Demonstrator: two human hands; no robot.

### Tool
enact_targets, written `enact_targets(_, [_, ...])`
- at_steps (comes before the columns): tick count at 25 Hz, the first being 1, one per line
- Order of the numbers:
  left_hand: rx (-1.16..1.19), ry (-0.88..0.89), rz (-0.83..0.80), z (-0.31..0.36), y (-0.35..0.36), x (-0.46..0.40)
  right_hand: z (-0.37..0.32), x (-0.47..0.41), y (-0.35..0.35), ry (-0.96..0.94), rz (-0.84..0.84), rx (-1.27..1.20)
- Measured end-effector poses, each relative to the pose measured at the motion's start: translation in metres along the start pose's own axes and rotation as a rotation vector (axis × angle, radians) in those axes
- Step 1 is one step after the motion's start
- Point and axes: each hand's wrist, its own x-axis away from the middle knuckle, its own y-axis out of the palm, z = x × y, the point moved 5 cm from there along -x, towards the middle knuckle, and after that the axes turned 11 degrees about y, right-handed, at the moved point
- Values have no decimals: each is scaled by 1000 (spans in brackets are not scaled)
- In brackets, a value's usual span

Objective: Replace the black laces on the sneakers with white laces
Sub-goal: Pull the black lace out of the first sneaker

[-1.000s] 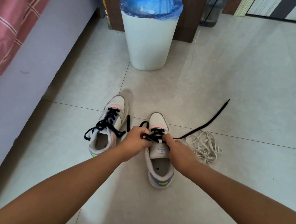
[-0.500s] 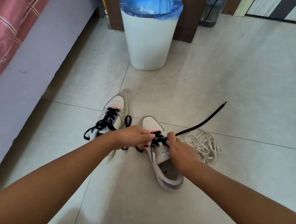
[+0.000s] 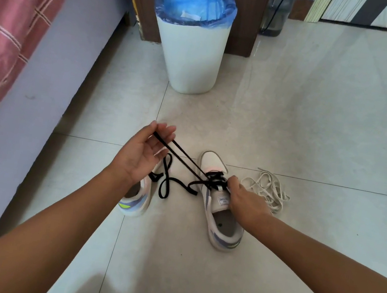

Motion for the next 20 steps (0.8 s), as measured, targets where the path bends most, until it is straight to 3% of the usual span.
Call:
enact_targets(2, [-217, 75, -4, 3, -3, -2, 1, -1, 0, 16, 7, -24])
enact_targets(5, [-1055, 236, -6, 11, -14, -9, 3, -3, 3, 26, 1, -48])
enact_targets(8, [-1783, 552, -168, 14, -20, -16, 3, -3, 4, 34, -3, -81])
enact_targets(11, [-2306, 812, -322, 2, -22, -15, 3, -4, 3, 47, -13, -95])
enact_targets(13, [-2428, 721, -321, -2, -25, -16, 1, -4, 2, 46, -19, -103])
enact_targets(17, [-2422, 486, -153, 2, -19, -22, 1, -3, 2, 39, -31, -138])
enact_targets(20, [-2249, 297, -58, 11, -24, -26, 4, -1, 1, 39, -45, -142])
